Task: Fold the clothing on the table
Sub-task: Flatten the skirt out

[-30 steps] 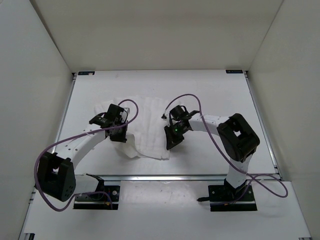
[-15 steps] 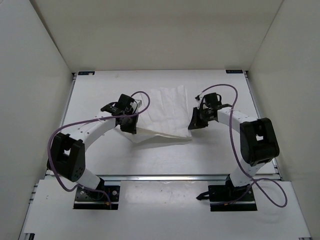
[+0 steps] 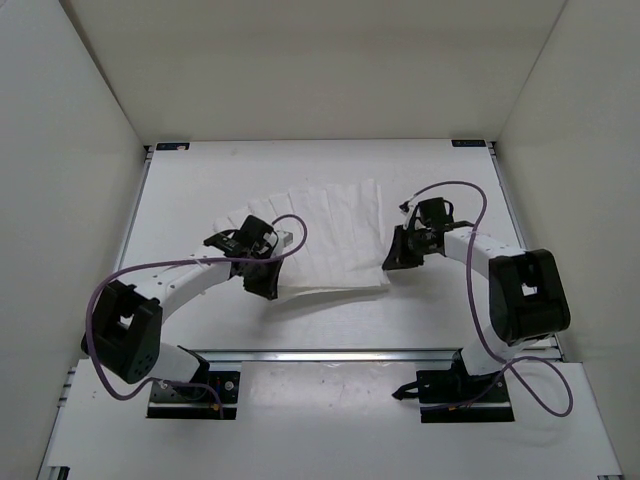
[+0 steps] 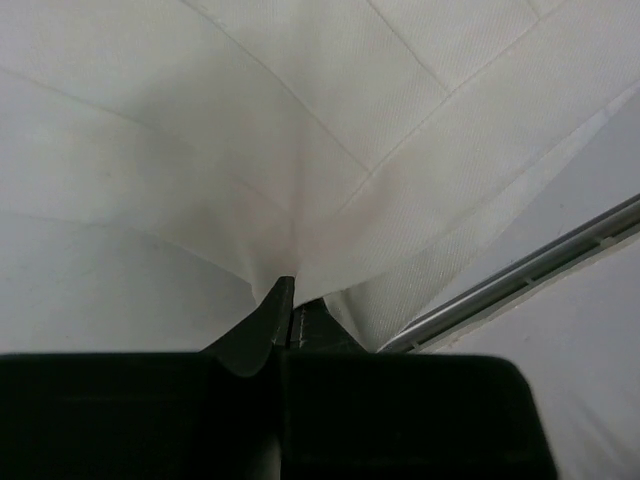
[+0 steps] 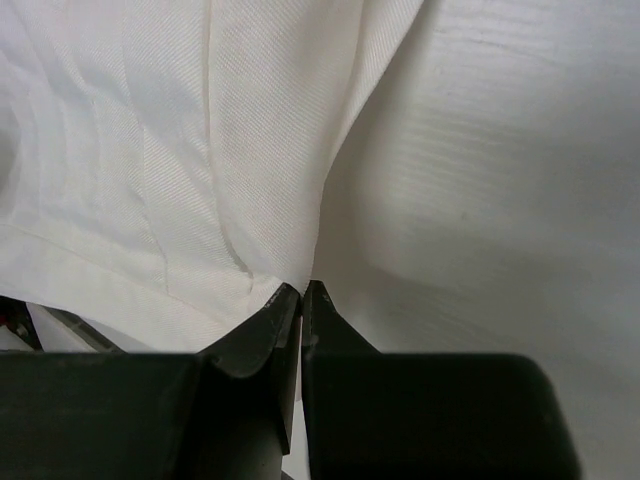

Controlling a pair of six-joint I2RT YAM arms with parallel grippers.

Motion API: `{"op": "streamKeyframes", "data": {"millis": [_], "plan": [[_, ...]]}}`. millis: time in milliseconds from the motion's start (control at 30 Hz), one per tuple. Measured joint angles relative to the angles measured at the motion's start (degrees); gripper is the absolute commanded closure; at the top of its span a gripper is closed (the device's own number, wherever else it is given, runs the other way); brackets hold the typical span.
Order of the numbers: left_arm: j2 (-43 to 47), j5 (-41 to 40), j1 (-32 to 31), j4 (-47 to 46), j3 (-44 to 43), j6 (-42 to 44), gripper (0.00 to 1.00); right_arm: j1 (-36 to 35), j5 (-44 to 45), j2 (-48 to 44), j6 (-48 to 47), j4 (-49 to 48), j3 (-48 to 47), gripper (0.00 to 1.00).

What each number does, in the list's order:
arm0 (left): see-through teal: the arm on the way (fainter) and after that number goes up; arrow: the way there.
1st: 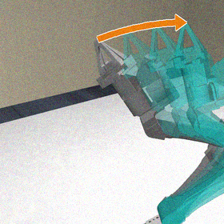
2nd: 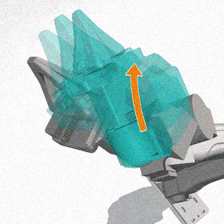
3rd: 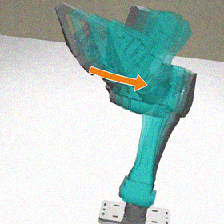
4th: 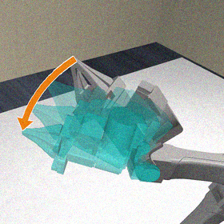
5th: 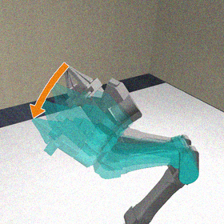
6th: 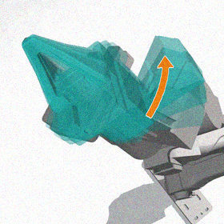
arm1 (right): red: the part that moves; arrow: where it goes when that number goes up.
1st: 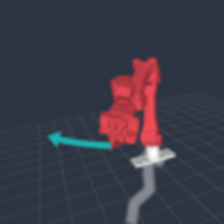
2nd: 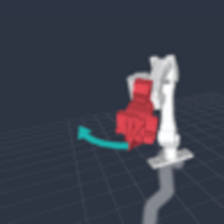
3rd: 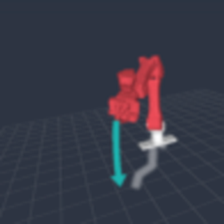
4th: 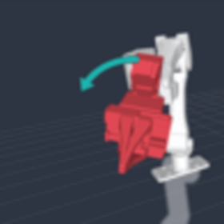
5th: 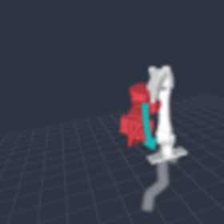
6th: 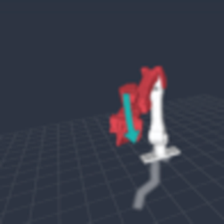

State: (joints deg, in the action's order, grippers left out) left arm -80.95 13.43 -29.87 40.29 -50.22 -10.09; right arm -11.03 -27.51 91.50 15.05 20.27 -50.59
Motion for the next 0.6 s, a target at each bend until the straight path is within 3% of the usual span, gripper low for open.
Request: {"op": "streamKeyframes", "data": {"millis": [133,400,600], "plan": [[0.28,0.9,-1.86,0.35,2.23,0.02,0.91,-0.13,-1.07,-1.16,0.07,-0.24,2.23,0.98],[0.28,1.4,-3.54,1.38,2.43,0.61,0.93,-1.09,-1.7,-4.31,0.26,1.18,4.92,0.58],[0.28,1.4,-3.76,1.38,2.95,0.66,0.94,-5.01,-1.44,-5.25,0.17,2.21,6.45,0.5]]}}
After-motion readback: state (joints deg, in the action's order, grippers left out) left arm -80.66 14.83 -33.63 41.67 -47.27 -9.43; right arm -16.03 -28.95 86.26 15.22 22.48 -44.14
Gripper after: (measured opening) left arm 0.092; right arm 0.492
